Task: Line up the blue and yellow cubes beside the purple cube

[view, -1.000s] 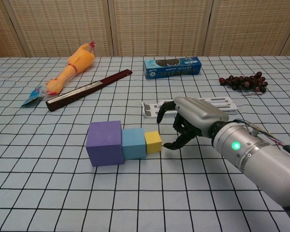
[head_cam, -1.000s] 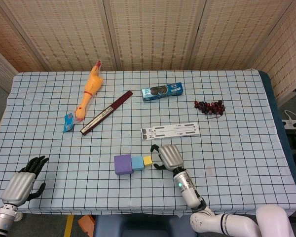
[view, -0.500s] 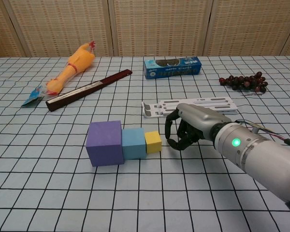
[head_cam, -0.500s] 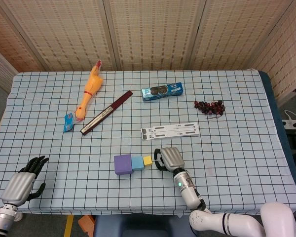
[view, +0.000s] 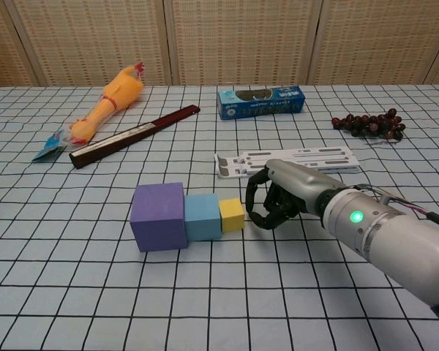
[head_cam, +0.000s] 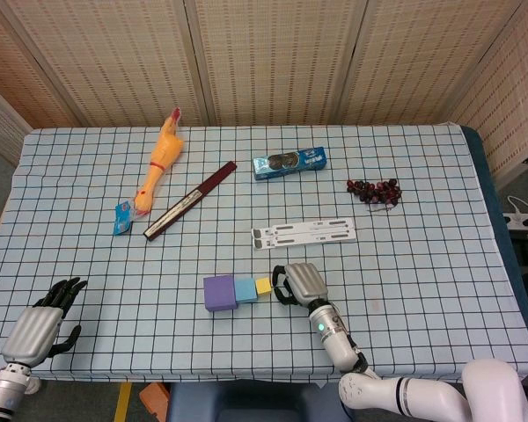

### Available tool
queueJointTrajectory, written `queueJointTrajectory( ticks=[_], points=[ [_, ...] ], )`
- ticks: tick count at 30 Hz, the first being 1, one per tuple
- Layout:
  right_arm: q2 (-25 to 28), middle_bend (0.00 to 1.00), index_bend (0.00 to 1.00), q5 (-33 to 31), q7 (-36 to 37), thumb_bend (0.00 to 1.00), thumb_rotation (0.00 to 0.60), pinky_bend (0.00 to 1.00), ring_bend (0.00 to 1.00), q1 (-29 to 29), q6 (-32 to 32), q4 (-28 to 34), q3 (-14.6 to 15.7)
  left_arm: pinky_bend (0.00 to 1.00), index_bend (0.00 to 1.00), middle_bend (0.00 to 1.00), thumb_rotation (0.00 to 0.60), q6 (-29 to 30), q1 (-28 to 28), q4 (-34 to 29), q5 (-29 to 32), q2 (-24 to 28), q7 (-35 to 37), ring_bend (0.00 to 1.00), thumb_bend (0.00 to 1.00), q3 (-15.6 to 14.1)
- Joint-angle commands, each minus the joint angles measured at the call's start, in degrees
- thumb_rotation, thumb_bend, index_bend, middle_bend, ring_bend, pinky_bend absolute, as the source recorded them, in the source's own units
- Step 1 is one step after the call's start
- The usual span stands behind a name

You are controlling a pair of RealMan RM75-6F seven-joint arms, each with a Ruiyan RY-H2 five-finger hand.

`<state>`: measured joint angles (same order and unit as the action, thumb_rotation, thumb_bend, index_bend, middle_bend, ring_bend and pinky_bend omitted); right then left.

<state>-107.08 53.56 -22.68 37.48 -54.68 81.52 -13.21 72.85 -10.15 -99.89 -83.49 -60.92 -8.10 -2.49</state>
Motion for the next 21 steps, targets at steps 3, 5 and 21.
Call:
queueJointTrajectory(
  ticks=[3, 5, 21],
  points=[
    [-0.4, 0.96, 0.53, 1.1, 2.0, 0.35, 0.600, 1.00, 1.00, 0.2, 0.7, -1.2, 0.6, 0.30, 0.00, 0.00, 0.600, 0.0, 0.0, 0.0, 0.0, 0.0, 0.1, 0.00, 0.45, 0.0],
    [-0.5, 0.96, 0.53, 1.4, 2.6, 0.35, 0.600, 1.00, 1.00, 0.2, 0.8, -1.5, 0.7, 0.30, 0.00, 0.00, 0.600, 0.0, 0.0, 0.0, 0.0, 0.0, 0.2, 0.00, 0.45, 0.0],
    [-1.5, 0.96, 0.52, 5.3, 7.7, 0.35, 0.600, 1.00, 1.00, 0.2, 0.9, -4.0, 1.3, 0.30, 0.00, 0.00, 0.600, 0.1, 0.0, 0.1, -0.1, 0.0, 0.3, 0.00, 0.45, 0.0]
  ],
)
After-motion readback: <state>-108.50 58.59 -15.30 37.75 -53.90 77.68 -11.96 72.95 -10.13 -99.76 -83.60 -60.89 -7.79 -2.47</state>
